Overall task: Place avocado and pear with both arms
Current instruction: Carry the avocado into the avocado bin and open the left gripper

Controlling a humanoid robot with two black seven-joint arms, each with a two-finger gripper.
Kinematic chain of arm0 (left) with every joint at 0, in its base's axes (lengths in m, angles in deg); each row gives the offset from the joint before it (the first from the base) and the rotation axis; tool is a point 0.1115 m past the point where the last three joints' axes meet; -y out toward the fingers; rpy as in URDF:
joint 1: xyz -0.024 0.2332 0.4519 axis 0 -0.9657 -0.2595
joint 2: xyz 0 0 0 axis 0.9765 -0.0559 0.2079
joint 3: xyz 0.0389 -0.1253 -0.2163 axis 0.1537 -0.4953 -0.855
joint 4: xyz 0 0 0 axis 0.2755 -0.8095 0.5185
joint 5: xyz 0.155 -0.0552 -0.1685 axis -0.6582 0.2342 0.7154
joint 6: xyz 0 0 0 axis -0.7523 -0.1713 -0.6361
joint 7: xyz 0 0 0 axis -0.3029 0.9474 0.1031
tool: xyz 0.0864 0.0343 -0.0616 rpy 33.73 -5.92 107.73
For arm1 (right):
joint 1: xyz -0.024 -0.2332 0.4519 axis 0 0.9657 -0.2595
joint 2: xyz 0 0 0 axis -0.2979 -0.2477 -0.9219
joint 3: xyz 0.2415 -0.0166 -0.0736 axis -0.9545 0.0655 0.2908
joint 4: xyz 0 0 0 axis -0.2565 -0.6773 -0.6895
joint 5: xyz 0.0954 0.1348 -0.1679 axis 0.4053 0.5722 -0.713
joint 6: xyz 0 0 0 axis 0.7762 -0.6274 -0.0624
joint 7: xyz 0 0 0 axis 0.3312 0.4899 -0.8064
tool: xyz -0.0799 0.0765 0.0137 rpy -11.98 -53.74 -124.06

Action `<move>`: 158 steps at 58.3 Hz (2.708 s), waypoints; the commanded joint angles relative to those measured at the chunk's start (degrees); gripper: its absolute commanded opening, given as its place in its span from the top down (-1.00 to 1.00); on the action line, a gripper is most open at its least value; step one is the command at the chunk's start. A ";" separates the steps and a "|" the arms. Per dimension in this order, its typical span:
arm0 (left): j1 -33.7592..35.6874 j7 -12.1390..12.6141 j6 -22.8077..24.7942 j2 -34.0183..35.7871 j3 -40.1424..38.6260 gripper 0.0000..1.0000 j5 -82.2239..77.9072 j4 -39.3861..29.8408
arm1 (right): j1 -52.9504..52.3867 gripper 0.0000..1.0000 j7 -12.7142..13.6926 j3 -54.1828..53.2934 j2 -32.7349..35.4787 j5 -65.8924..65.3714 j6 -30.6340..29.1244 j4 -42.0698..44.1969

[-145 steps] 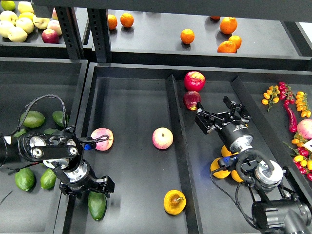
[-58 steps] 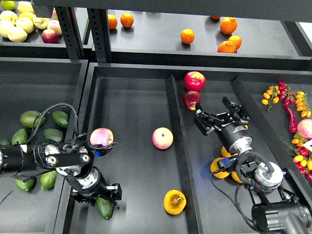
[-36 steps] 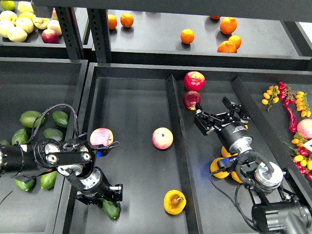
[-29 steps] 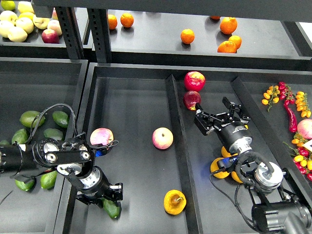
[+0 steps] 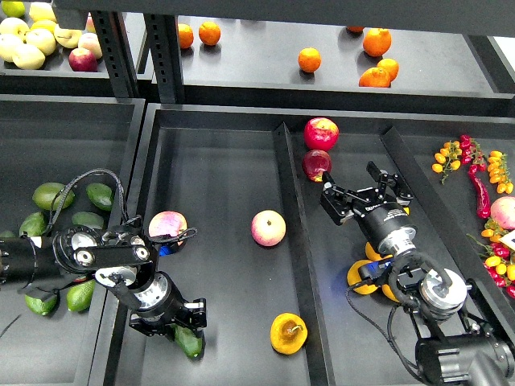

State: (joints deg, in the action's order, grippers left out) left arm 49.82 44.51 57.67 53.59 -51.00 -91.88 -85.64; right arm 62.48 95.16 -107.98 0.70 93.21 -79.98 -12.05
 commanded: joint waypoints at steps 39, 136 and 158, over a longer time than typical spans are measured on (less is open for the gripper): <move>6.56 0.00 0.00 19.33 -9.82 0.49 1.02 7.06 | 0.17 -0.98 0.00 -1.25 0.00 0.00 -1.98 -2.00; -4.95 0.00 0.00 13.10 -11.40 -0.35 0.23 32.29 | 2.98 -0.98 0.00 -1.08 0.00 0.00 -2.86 -3.15; -3.37 0.00 0.00 12.92 -14.56 -0.96 0.31 32.11 | 3.42 -0.98 0.09 -1.08 0.00 0.09 -2.86 -3.15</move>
State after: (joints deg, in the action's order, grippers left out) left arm 45.24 44.51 57.67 66.55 -63.05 -91.73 -53.41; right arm 65.57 95.19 -109.11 0.70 93.21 -82.84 -15.20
